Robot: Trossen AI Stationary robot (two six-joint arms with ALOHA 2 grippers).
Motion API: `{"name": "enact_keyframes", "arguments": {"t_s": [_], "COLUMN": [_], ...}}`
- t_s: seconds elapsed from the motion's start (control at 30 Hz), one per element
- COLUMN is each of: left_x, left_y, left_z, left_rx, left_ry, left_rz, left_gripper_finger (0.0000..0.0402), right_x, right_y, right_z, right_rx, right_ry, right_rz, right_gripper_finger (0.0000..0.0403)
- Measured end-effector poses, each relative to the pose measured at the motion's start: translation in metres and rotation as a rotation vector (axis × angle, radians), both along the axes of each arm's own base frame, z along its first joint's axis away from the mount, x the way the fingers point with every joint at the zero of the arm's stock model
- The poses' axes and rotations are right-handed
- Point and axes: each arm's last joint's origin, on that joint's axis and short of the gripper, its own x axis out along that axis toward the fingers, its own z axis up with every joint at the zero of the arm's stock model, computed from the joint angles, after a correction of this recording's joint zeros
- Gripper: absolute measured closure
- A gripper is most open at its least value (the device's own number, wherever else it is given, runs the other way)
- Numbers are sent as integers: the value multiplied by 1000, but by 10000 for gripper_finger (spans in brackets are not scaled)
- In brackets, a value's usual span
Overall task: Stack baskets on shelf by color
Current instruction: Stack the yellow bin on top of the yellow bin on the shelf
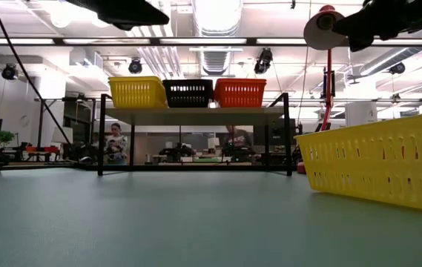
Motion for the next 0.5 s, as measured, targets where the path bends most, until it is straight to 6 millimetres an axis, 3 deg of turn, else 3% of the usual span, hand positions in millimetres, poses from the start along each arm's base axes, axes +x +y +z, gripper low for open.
{"name": "enact_keyframes", "arguments": {"t_s": [0.27,0.5], "left_x": [-16,-32], "left_y": [4,8], "left_z": [19,29], "left_rx": [128,119], "left_ry": [-155,-212], "left_rz": [-38,-21], "left_gripper_finger": [385,385], "right_x": [17,34], "right_y": [7,25], "right_z": [-7,-7], "right_rx": [80,129], "right_ry": [36,87], "right_rz": [21,98], "right_gripper_finger": [394,394]}}
